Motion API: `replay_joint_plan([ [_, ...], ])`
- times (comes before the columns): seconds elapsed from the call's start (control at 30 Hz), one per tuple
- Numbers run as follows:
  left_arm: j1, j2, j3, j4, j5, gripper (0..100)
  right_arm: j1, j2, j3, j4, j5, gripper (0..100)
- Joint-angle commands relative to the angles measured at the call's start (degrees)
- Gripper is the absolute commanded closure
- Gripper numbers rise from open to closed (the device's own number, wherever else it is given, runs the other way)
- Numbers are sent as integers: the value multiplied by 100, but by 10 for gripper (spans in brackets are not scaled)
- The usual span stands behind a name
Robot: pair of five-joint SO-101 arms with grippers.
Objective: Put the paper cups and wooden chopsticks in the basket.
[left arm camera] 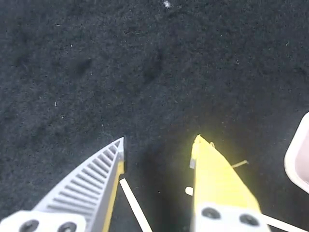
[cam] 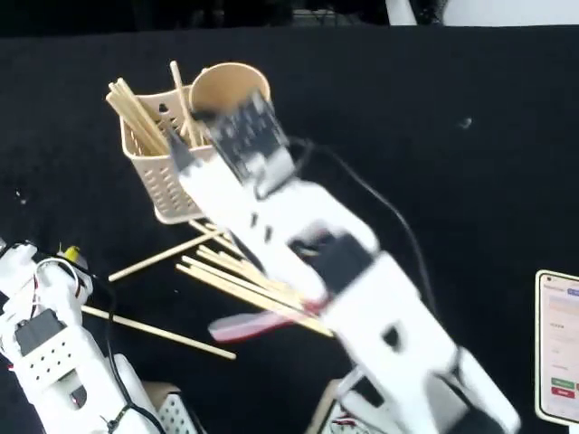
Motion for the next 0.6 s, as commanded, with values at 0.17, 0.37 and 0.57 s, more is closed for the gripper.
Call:
replay_joint_plan([
  [0.17, -22, -35, -57, -132, 44, 773, 132, -382, 3002, 1090, 1407, 787],
  [0.37, -48, -35, -57, -132, 44, 773, 88, 1051, 3169, 510, 1723, 772],
  [0.57, -48, -35, -57, -123, 44, 773, -211, 2765, 2299, 712, 1723, 776],
])
